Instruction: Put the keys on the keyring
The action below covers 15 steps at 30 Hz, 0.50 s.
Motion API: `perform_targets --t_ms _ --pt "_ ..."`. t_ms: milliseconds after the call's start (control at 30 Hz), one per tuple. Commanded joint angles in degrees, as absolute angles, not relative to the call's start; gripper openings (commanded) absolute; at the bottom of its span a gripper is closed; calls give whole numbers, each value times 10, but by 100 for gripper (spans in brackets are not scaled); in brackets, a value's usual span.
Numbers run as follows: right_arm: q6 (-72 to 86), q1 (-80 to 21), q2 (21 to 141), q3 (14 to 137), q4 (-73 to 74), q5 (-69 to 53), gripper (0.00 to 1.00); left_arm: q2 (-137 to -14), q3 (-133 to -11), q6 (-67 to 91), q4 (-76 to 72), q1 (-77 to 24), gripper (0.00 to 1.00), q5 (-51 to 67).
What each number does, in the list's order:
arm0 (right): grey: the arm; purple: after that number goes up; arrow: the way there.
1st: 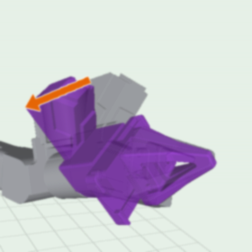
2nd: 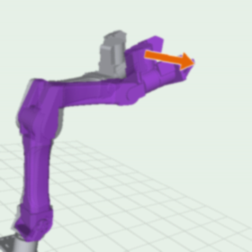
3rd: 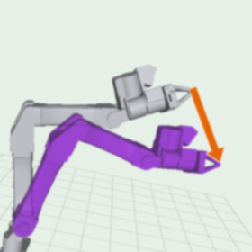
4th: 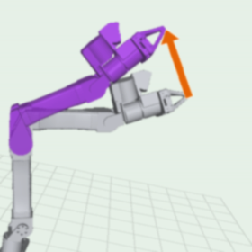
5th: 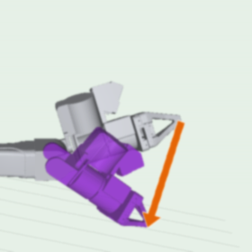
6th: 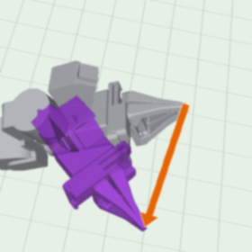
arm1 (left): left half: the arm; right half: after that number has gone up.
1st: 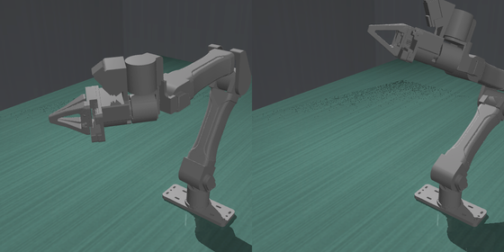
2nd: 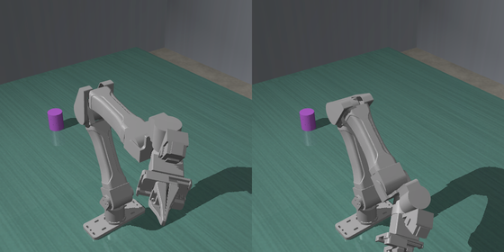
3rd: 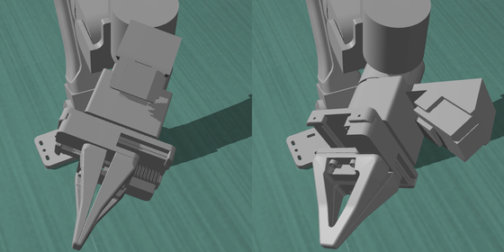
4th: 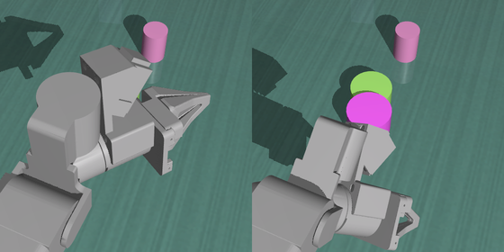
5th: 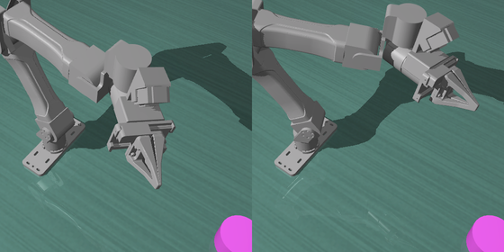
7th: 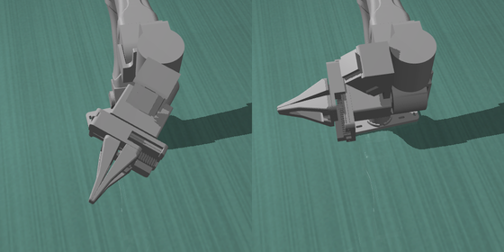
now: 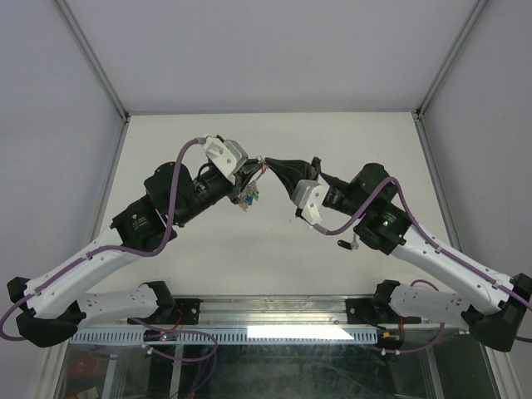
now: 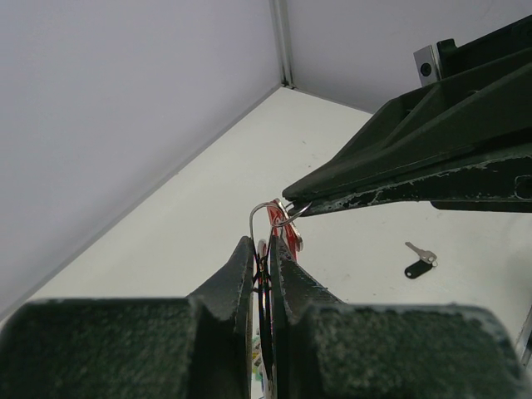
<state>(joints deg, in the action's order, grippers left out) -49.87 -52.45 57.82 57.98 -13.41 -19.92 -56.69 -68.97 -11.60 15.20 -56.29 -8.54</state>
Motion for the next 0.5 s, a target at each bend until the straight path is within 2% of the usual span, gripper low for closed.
perform_targets --t_ms 0,467 --pt "-476 -526 572 606 -181 -175 0 -556 -714 -124 120 -570 0 -77" --pt "-475 -526 564 612 -178 -159 0 -568 -718 -152 156 -571 0 -62"
